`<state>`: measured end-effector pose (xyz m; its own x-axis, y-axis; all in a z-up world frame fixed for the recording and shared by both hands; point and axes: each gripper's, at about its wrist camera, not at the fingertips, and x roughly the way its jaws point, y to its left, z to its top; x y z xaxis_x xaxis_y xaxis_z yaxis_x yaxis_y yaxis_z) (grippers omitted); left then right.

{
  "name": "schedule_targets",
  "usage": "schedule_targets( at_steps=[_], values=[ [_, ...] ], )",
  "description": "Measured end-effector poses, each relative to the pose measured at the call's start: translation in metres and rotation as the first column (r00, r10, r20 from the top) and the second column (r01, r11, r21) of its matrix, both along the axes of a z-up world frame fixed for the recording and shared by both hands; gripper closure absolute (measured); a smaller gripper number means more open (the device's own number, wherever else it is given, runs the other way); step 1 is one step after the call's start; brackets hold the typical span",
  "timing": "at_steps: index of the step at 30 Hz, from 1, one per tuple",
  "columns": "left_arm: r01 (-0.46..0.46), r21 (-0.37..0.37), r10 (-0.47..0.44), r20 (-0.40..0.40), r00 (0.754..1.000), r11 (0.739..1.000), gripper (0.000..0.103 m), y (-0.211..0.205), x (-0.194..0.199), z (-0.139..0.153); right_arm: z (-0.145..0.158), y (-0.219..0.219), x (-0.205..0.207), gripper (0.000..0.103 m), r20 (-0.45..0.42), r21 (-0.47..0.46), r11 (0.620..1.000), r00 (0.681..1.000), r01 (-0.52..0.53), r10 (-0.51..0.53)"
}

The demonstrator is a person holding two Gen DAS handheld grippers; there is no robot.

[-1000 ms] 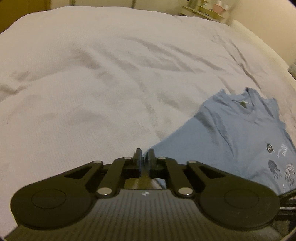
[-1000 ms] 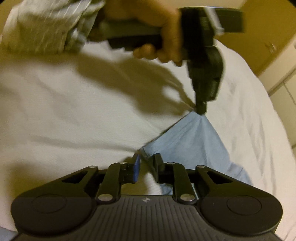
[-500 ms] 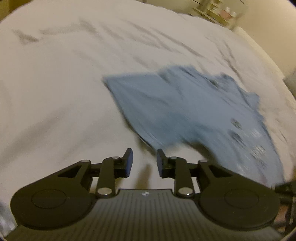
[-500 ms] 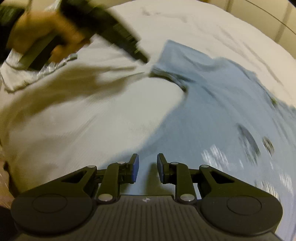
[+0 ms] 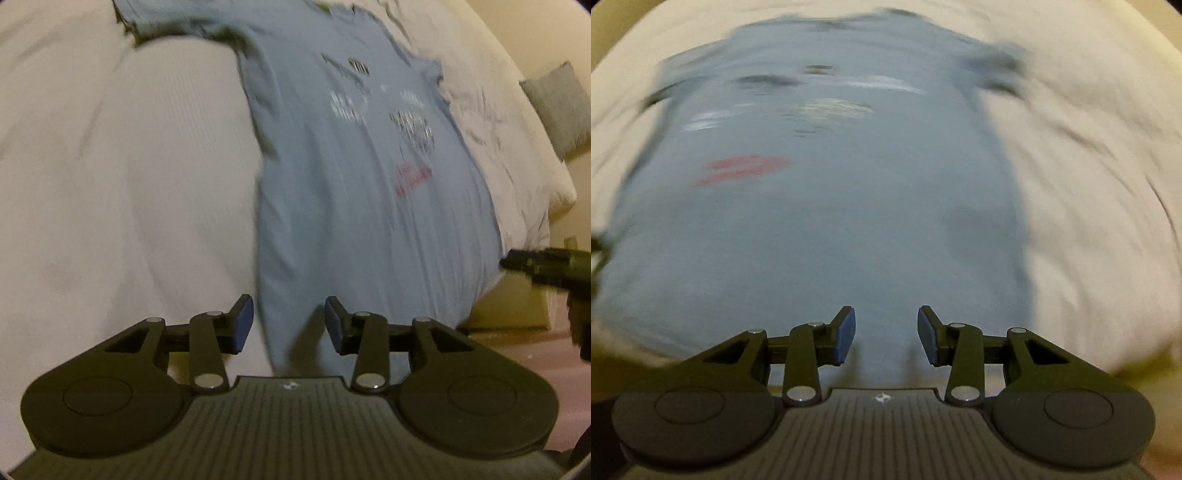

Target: Fold clothes

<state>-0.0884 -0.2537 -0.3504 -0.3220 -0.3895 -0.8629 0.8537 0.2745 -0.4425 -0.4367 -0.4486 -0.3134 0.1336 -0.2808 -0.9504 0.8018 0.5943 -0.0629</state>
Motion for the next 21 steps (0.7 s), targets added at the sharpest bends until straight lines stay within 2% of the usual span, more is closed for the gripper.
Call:
schedule_targets(
  at_steps=[3, 5, 7, 9, 11, 13, 14, 15, 21],
  values=[
    [-0.007, 0.028, 0.006, 0.027, 1.000, 1.000, 0.068, 0.001, -0.020, 0.001, -0.007, -0.026, -0.051, 0.060, 0.019, -0.021, 0.992, 0.992, 0.125, -0.125],
    [0.006, 0.042, -0.009, 0.065, 0.998, 0.999, 0.073, -0.001, -0.034, 0.002, -0.015, -0.041, -0.077, 0.053, 0.054, -0.005, 0.986, 0.984, 0.169, -0.169],
    [0.007, 0.051, -0.013, 0.105, 0.994, 0.999, 0.089, -0.004, -0.045, 0.004, -0.029, -0.054, -0.095, 0.052, 0.087, 0.046, 0.979, 0.976, 0.198, -0.202],
    [-0.021, 0.055, 0.014, 0.134, 0.991, 0.998, 0.097, -0.004, -0.053, 0.009, -0.044, -0.063, -0.111, 0.053, 0.116, 0.115, 0.971, 0.968, 0.210, -0.223],
    [-0.030, 0.061, 0.020, 0.145, 0.989, 0.998, 0.100, -0.003, -0.061, 0.012, -0.054, -0.069, -0.120, 0.067, 0.151, 0.181, 0.963, 0.961, 0.202, -0.230],
    [-0.034, 0.068, 0.023, 0.157, 0.987, 0.997, 0.101, -0.001, -0.067, 0.014, -0.054, -0.070, -0.125, 0.088, 0.182, 0.227, 0.956, 0.957, 0.184, -0.227],
    [-0.042, 0.071, 0.030, 0.160, 0.987, 0.997, 0.102, 0.000, -0.068, 0.015, -0.053, -0.071, -0.127, 0.097, 0.182, 0.227, 0.958, 0.959, 0.175, -0.218],
    [-0.053, 0.073, 0.040, 0.167, 0.985, 0.996, 0.102, 0.001, -0.069, 0.015, -0.051, -0.072, -0.130, 0.102, 0.180, 0.219, 0.961, 0.961, 0.170, -0.211],
    [-0.098, 0.079, 0.082, 0.185, 0.979, 0.992, 0.102, 0.004, -0.068, 0.019, -0.044, -0.072, -0.145, 0.103, 0.190, 0.214, 0.962, 0.958, 0.171, -0.213]
  ],
)
